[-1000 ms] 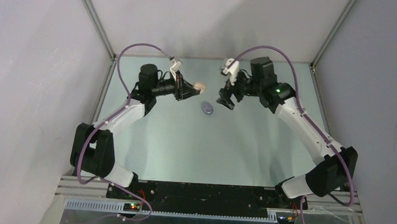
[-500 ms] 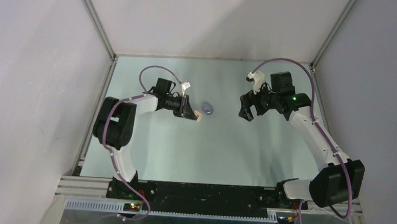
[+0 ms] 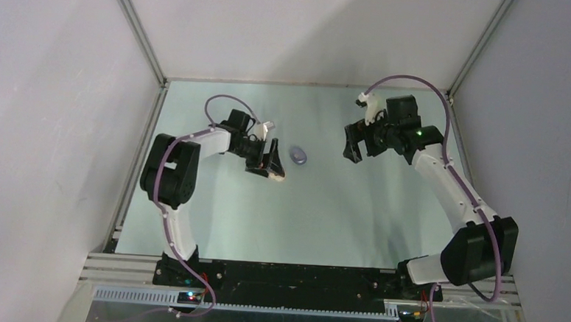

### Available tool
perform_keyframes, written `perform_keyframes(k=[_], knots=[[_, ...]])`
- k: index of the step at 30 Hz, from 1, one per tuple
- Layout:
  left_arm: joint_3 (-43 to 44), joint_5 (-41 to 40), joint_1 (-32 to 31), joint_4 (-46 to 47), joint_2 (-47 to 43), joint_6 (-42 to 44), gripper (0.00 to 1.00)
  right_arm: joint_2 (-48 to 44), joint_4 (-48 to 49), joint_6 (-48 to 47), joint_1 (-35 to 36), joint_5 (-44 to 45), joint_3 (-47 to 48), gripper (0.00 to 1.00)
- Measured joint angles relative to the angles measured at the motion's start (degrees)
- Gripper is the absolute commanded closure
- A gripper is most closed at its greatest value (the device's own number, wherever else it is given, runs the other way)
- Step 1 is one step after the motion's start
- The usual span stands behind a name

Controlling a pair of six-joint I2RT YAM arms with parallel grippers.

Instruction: Insert the wireless bluetooth earbuds into the charging case

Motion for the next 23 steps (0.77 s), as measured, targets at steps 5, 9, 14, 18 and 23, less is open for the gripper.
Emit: perform_keyframes(k=[5,9,14,18,23], knots=[[2.8,-4.3,1.6,-5.7,-2.3,3.9,0.00,3.6,0.2,2.6,0.0,2.2,6.4,0.01],[2.8,-7.9,5.6,-9.2,-6.5,5.3,0.00,6.8,3.2,7.4,0.0,6.7,13.8,0.01],[5.4,-15.1,9.8,-7.5,-19.6,7.2,0.00,14.0,5.1,10.0,1.9,14.1,24.5,0.01],[6.5,-21.3,10.1,1.5,-30.7,7.2,0.00,21.0,4.8,10.2,6.0,21.8,34.2,0.01],[7.2,-28.6,10.0,10.7,-37.6,7.1,0.00,22.1,5.8,11.0,8.1,25.0,35.6,0.01]])
